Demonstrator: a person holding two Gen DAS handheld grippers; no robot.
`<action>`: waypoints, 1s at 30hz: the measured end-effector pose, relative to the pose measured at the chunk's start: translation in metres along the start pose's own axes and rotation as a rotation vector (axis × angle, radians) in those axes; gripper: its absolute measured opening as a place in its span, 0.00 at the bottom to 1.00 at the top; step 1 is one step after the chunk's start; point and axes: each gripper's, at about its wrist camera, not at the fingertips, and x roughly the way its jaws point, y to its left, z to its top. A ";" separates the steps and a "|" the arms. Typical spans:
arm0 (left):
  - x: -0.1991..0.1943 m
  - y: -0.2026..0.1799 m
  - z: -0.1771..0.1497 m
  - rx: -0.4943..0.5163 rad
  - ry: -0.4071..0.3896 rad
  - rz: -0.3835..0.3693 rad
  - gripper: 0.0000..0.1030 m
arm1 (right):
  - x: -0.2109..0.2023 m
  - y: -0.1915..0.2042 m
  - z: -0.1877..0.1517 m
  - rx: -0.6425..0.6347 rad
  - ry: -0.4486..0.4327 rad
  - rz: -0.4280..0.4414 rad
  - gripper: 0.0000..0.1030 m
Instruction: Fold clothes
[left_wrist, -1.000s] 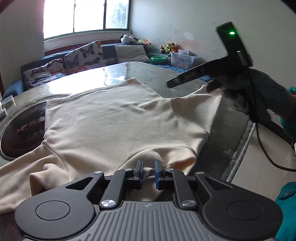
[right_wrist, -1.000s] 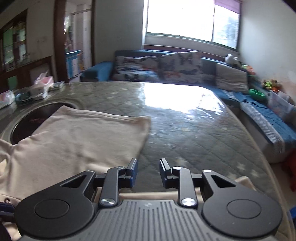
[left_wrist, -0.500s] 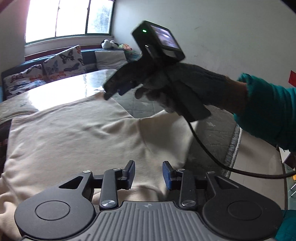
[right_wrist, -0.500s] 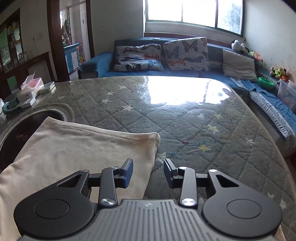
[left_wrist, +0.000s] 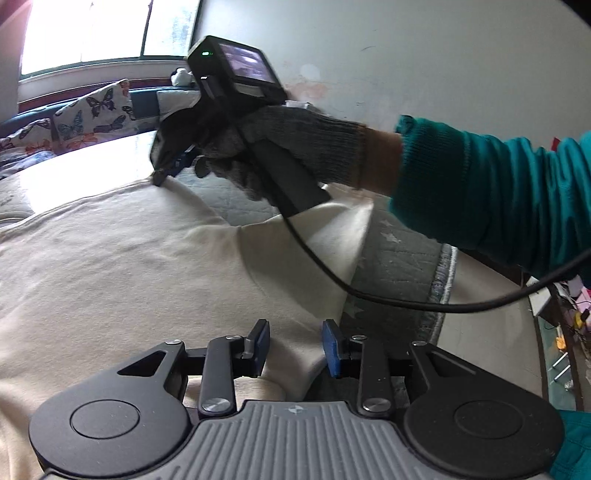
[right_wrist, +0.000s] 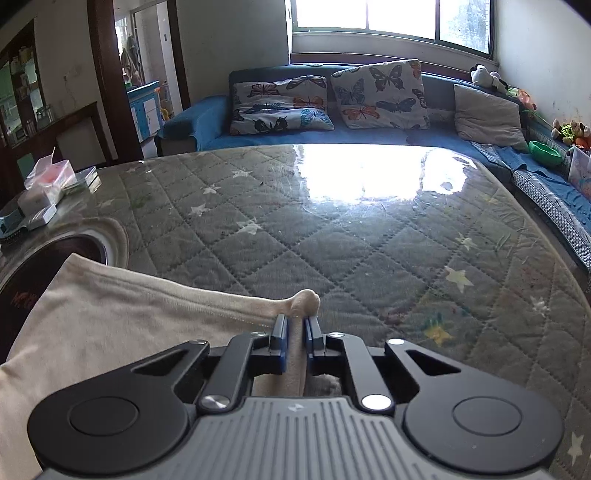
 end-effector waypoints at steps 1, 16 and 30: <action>0.001 -0.001 0.000 0.003 0.001 -0.013 0.32 | 0.002 0.001 0.001 -0.004 -0.002 -0.005 0.06; -0.042 0.008 -0.012 -0.030 -0.076 0.127 0.38 | -0.027 0.014 -0.001 -0.087 -0.060 -0.028 0.29; -0.156 0.085 -0.070 -0.387 -0.149 0.717 0.48 | -0.097 0.126 -0.083 -0.434 -0.026 0.230 0.48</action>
